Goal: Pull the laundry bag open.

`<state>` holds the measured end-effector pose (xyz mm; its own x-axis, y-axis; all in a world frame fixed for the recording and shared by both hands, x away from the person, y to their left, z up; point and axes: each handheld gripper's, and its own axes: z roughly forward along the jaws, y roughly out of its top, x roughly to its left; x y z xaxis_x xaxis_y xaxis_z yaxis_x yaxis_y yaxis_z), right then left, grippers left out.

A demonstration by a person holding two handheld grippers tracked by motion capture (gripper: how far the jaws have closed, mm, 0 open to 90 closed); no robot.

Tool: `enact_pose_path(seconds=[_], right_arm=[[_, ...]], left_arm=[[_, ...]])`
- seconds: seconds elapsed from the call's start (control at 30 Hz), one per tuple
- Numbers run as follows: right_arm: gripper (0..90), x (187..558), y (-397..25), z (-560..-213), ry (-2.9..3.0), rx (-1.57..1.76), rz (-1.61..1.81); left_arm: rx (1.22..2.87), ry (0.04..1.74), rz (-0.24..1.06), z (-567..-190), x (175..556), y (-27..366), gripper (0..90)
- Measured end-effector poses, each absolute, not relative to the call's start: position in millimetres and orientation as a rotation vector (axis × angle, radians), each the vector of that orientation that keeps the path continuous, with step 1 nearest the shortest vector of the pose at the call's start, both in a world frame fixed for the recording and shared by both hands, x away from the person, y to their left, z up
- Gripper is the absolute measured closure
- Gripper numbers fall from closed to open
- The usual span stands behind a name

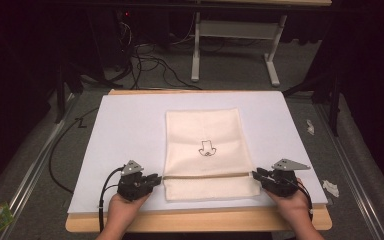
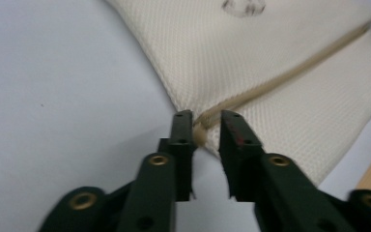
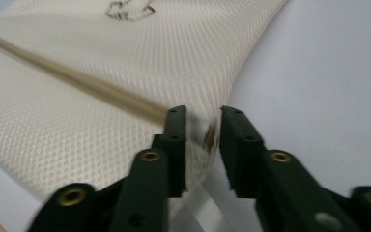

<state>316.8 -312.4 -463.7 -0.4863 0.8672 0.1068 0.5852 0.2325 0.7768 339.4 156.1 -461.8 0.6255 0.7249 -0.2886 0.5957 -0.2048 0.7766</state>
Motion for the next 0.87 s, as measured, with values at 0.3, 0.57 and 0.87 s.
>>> enact_pose_path(seconds=[0.3,0.57,0.87], right_arm=[[18.9,310,-358,-450,1.919,1.365,1.122],[8.1,305,-397,-442,1.734,1.419,1.095],[8.3,306,-392,-443,1.755,1.405,1.104]], left_arm=[[1.837,1.091,0.599,-436,334,217,19.5],[1.768,1.197,0.554,-441,339,242,7.6],[1.865,1.148,0.597,-439,338,226,0.0]])
